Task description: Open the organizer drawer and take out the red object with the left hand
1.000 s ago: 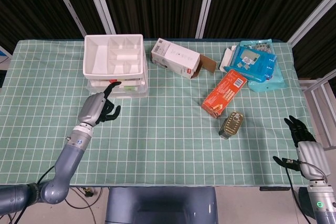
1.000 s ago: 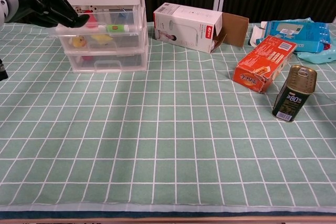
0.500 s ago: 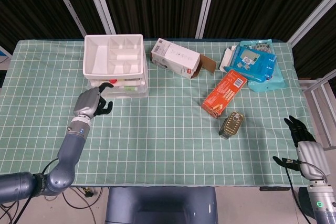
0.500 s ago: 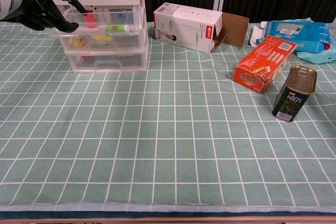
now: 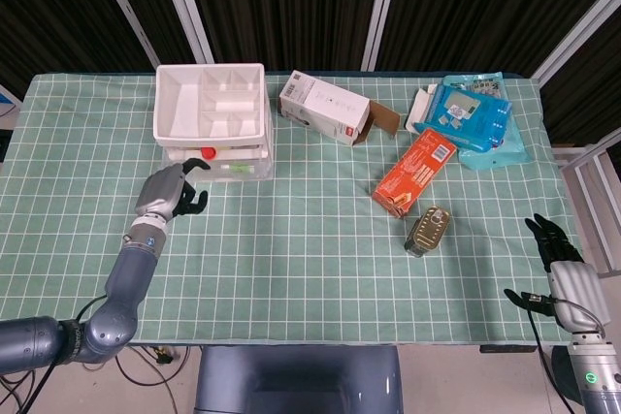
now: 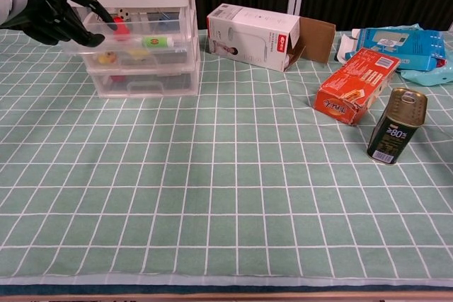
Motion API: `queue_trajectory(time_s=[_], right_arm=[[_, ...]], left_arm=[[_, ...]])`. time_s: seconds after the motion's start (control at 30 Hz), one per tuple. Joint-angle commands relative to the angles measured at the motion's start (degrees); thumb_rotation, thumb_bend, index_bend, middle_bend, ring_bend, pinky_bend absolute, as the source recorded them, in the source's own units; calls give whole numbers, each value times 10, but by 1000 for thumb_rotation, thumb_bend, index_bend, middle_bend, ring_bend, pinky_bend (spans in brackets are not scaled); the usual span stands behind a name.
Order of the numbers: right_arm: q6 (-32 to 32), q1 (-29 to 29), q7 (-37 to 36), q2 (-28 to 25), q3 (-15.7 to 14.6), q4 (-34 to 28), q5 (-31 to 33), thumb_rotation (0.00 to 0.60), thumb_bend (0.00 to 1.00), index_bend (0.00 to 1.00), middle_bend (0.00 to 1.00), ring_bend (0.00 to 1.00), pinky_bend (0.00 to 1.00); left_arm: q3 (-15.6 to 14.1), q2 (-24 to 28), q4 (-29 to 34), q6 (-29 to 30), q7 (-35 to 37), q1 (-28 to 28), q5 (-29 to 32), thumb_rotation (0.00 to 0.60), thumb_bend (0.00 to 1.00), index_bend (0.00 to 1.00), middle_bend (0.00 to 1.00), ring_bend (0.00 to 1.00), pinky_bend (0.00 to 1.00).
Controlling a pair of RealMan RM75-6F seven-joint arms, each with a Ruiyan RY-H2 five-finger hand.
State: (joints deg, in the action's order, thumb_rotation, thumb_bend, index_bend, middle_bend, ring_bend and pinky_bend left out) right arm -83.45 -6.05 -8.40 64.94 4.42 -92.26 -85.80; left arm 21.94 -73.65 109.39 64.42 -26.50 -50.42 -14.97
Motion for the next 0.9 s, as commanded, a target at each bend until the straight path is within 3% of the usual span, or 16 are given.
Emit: queue_trajectory(time_s=[0.03, 0.53, 0.9], right_arm=[[0, 0, 0, 0, 0, 0, 0, 600, 65, 0, 0, 0, 219], [-1, 0, 0, 0, 0, -2, 0, 600, 66, 0, 0, 0, 219], [-1, 1, 0, -1, 0, -4, 1, 600, 65, 0, 0, 0, 219]], left_arm=[[-4, 8, 14, 0, 6, 5, -8, 600, 460, 285, 1000, 991, 1000], [-45, 48, 95, 2, 35, 43, -63, 600, 460, 285, 1000, 993, 1000], [-57, 72, 133, -14, 57, 52, -84, 600, 458, 287, 1000, 993, 1000]])
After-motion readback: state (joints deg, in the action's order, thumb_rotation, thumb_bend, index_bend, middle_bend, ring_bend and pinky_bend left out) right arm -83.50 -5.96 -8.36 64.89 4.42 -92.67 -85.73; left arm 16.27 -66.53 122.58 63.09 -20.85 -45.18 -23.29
